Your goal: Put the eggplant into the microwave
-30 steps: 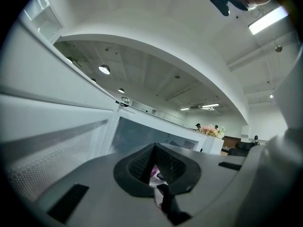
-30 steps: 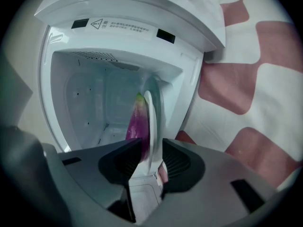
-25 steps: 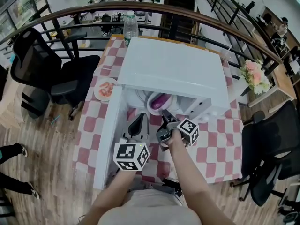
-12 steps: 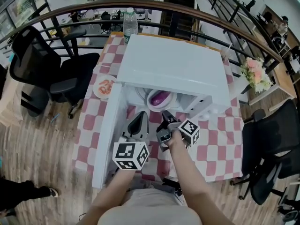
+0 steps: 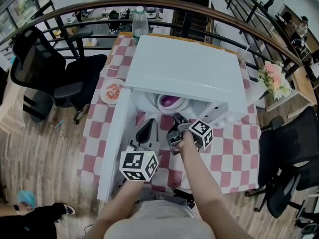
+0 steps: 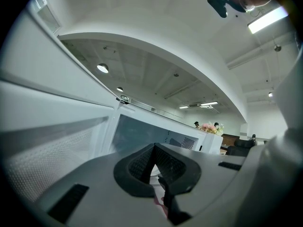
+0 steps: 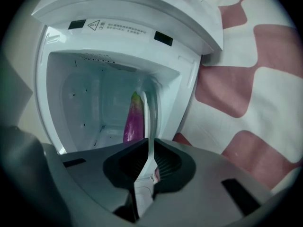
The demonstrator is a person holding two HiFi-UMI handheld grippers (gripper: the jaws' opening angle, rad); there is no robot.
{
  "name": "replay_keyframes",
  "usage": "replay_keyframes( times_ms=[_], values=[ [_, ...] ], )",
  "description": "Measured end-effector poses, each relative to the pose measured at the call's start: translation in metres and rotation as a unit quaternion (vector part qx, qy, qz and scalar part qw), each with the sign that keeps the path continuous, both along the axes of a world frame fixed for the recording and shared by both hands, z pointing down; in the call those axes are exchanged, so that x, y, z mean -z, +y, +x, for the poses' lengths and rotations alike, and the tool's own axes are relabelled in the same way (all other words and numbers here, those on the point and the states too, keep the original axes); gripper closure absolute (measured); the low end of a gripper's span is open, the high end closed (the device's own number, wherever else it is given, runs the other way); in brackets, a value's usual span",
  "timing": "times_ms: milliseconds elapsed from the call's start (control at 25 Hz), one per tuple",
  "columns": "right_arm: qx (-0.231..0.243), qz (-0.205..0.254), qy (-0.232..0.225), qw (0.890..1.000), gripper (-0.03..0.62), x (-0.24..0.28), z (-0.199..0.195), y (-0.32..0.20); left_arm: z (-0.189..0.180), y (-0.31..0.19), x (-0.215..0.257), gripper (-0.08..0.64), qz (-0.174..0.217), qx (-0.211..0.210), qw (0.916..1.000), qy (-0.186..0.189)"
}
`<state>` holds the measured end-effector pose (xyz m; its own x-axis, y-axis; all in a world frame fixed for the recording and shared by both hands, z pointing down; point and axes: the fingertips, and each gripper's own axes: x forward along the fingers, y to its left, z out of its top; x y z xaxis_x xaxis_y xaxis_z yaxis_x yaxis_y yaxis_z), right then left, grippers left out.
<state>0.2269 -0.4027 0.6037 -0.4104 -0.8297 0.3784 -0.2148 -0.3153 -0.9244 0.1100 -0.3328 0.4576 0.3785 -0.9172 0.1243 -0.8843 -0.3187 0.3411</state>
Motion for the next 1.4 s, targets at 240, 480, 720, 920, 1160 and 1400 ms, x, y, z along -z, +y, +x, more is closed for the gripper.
replay_keyframes(
  times_ms=[240,480,720,920,1160,1400],
  values=[
    [0.009,-0.01,0.008,1.0,0.524,-0.004,-0.006,-0.007,-0.002,-0.002,-0.003,0.557,-0.006,0.0,1.0,0.0],
    [0.003,-0.031,-0.004,1.0,0.425,-0.015,-0.008,-0.01,-0.001,-0.003,-0.005,0.557,-0.009,-0.002,1.0,0.003],
    [0.002,-0.04,-0.002,0.999,0.379,-0.018,-0.01,-0.016,-0.005,-0.004,-0.005,0.557,-0.01,0.003,0.9999,0.005],
    [0.01,-0.033,-0.005,0.999,0.373,-0.012,-0.011,-0.014,-0.004,-0.002,-0.004,0.557,-0.007,0.003,1.0,0.004],
    [0.027,-0.014,-0.009,1.0,0.373,0.005,-0.01,-0.003,0.001,0.003,0.0,0.557,0.001,-0.004,1.0,0.002],
    [0.043,0.017,0.001,0.999,0.454,0.024,-0.003,0.013,0.007,0.005,0.005,0.557,0.009,-0.017,0.9998,0.0]
  ],
)
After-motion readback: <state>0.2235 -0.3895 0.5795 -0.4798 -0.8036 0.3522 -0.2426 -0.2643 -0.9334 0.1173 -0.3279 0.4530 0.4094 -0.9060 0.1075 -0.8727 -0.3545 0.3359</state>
